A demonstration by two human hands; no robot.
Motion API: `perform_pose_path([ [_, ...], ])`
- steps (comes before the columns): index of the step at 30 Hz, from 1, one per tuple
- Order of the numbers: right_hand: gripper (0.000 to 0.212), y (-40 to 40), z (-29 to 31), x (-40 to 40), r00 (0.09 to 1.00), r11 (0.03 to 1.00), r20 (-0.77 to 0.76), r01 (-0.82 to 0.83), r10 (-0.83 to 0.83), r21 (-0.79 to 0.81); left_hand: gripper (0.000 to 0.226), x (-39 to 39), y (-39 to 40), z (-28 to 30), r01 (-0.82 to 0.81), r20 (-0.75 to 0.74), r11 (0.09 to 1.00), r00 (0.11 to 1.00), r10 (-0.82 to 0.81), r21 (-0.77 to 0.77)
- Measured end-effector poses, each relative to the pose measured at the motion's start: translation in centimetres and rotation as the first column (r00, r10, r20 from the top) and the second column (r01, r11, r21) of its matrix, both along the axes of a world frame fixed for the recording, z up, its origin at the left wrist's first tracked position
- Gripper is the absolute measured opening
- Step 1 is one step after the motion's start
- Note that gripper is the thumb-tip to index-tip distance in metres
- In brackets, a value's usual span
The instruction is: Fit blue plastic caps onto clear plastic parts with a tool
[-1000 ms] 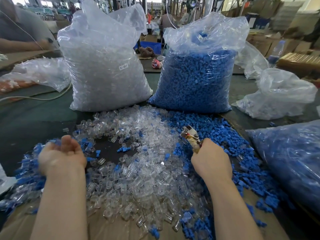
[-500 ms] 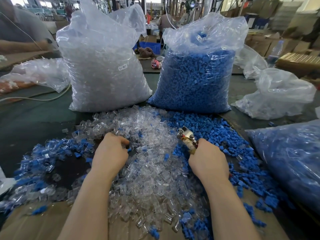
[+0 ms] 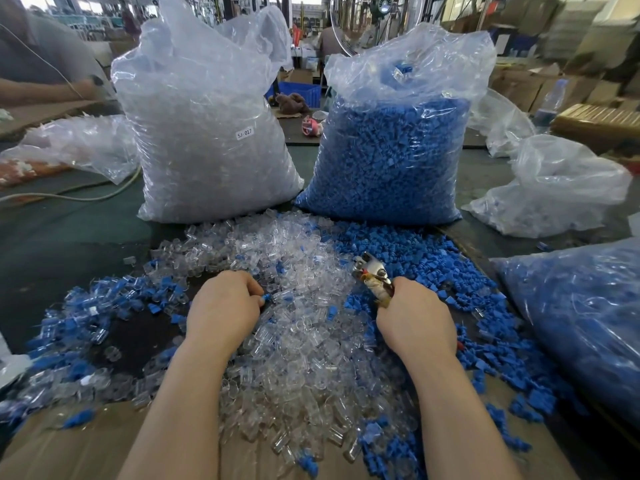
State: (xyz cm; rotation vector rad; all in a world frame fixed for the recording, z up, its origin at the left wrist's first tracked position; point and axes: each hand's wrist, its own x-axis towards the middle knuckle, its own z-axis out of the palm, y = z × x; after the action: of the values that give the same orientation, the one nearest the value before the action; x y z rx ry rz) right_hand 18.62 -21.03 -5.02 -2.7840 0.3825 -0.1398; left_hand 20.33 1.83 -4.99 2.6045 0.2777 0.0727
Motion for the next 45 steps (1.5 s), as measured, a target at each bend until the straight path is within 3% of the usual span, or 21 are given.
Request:
perform_pose_path([
  [7,0.015,-0.1,0.1,0.2,0.994,0.990,0.099,0.026,-0.041,0.142,0.013,-0.4,-1.3,1.3,0.015,0.155,0.952,0.987,0.034,-0.304],
  [10,0.010,-0.1,0.1,0.4,0.985,0.960,0.164,0.001,-0.048,0.279,0.010,-0.6,-2.3,2.0,0.053,0.120,0.876,0.993,0.006,-0.480],
  [14,0.003,0.0,0.4,0.4,0.980,0.896,0.196,-0.069,-0.021,0.439,0.024,-1.1,-3.3,2.5,0.156,0.088,0.714,0.987,-0.132,-0.683],
  [18,0.015,0.0,0.6,0.2,0.982,0.862,0.180,-0.139,0.056,0.488,0.027,-1.2,-3.4,2.8,0.145,0.065,0.621,0.987,-0.149,-0.770],
  [23,0.019,0.1,0.6,0.2,0.981,0.847,0.190,-0.139,0.047,0.512,0.020,-1.0,-2.8,2.8,0.094,0.055,0.669,0.995,-0.080,-0.737],
  [27,0.016,-0.2,0.7,0.3,0.976,0.852,0.218,-0.095,-0.024,0.515,0.019,-0.7,-1.7,2.0,0.041,0.114,0.878,0.993,0.016,-0.477],
  [29,0.016,-0.2,0.7,0.4,0.972,0.835,0.228,-0.074,-0.062,0.545,0.020,-0.7,-1.5,1.7,0.057,0.097,0.927,0.995,-0.022,-0.371],
  [37,0.019,-0.3,1.0,0.2,0.967,0.808,0.247,-0.099,-0.060,0.581,0.017,-1.0,-3.0,2.2,0.165,-0.012,0.968,0.985,-0.170,-0.190],
  [42,0.016,-0.2,1.0,0.2,0.968,0.800,0.251,-0.139,-0.015,0.584,0.019,-1.2,-3.2,2.9,0.177,-0.047,0.971,0.981,-0.187,-0.163],
  [45,0.018,-0.2,1.0,0.2,0.967,0.809,0.253,-0.139,-0.012,0.571,0.019,-1.3,-3.5,3.0,0.225,-0.145,0.970,0.961,-0.237,-0.090],
])
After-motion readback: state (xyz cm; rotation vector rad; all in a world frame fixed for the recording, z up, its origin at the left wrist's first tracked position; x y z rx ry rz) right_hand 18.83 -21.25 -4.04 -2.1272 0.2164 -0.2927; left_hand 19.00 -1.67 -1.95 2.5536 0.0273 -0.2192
